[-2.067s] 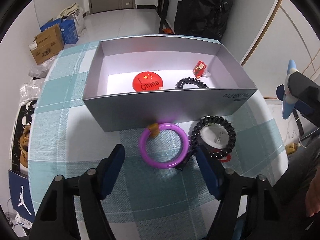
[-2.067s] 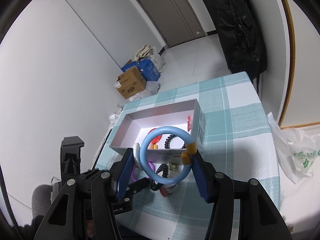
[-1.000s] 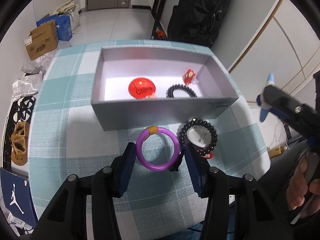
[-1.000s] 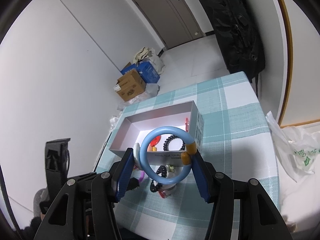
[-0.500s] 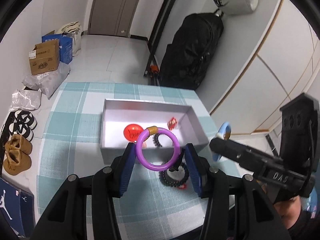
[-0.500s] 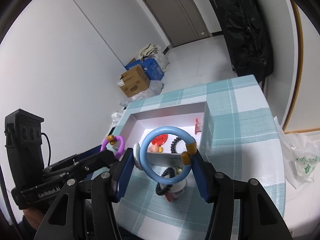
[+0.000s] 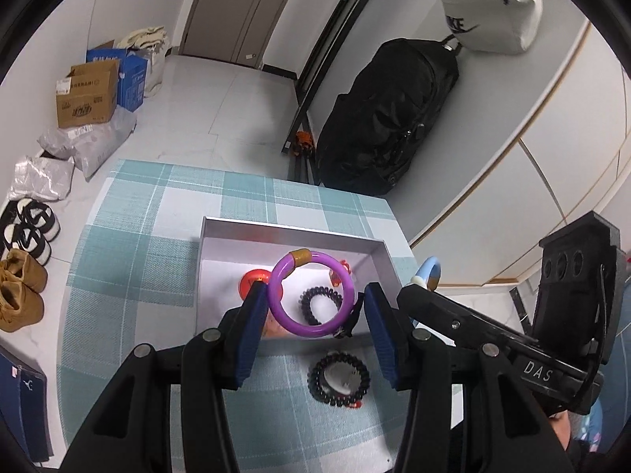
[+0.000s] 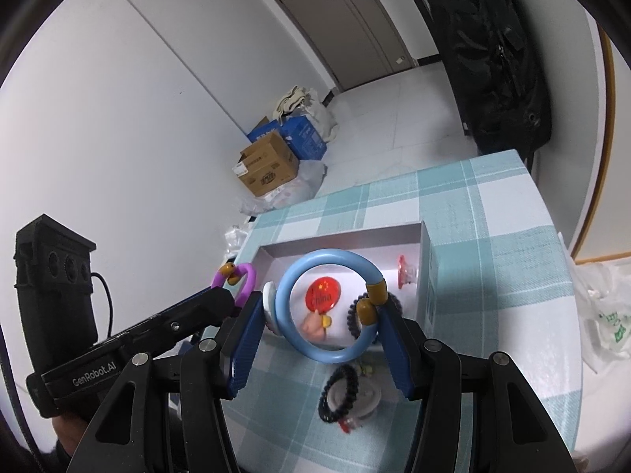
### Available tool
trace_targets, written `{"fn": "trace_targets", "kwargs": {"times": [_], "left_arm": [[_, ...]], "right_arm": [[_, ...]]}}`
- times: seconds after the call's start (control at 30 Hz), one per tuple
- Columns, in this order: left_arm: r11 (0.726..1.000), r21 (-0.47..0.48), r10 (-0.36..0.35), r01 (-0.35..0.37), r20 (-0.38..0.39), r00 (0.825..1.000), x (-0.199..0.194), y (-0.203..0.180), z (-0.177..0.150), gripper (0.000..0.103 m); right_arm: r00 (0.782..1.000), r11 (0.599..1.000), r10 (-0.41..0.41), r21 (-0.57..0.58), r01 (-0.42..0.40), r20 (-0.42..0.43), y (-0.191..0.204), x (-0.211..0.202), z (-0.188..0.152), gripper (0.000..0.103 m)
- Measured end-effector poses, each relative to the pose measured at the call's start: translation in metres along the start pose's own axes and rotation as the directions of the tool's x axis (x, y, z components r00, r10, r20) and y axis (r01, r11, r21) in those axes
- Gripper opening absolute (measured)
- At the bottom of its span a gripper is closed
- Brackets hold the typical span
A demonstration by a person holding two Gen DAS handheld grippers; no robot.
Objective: Organize jewelry
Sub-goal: 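Carry both rings into the silver box and open both tools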
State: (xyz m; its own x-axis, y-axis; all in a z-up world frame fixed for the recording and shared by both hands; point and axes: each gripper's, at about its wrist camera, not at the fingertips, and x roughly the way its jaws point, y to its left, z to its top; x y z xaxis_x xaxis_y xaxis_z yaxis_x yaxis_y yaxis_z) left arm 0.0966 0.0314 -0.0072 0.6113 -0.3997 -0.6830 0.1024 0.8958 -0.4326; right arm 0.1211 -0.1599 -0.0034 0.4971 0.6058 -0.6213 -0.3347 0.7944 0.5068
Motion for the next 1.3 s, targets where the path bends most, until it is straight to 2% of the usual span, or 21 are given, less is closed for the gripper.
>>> {"fn": "trace_targets", "kwargs": {"times": [0.17, 0.97, 1.07, 1.2, 1.3], "left_arm": [[0.997, -0.077, -0.026, 0.025, -0.018, 0.999, 0.01, 0.01, 0.011, 0.044], [0.992, -0.123, -0.028, 0.014, -0.115, 0.993, 0.051, 0.022, 0.023, 0.045], [0.99, -0.139, -0.045, 0.027, -0.126, 0.991, 0.054, 0.023, 0.023, 0.046], [0.99, -0.142, -0.042, 0.022, -0.138, 0.99, 0.054, 0.022, 0.024, 0.049], [0.991, -0.135, -0.021, 0.005, -0.115, 0.993, 0.048, 0.022, 0.024, 0.053]], "right_arm": [[1.0, 1.0, 0.012, 0.026, -0.011, -0.013, -0.004, 0.011, 0.01, 0.055], [0.995, 0.992, 0.05, 0.119, -0.041, -0.081, -0.026, 0.046, 0.026, 0.056], [0.996, 0.993, 0.05, 0.11, -0.041, -0.079, -0.025, 0.046, 0.026, 0.058], [0.996, 0.994, 0.056, 0.102, -0.049, -0.066, -0.023, 0.043, 0.027, 0.072], [0.998, 0.995, 0.057, 0.088, -0.053, -0.038, -0.02, 0.037, 0.029, 0.073]]}}
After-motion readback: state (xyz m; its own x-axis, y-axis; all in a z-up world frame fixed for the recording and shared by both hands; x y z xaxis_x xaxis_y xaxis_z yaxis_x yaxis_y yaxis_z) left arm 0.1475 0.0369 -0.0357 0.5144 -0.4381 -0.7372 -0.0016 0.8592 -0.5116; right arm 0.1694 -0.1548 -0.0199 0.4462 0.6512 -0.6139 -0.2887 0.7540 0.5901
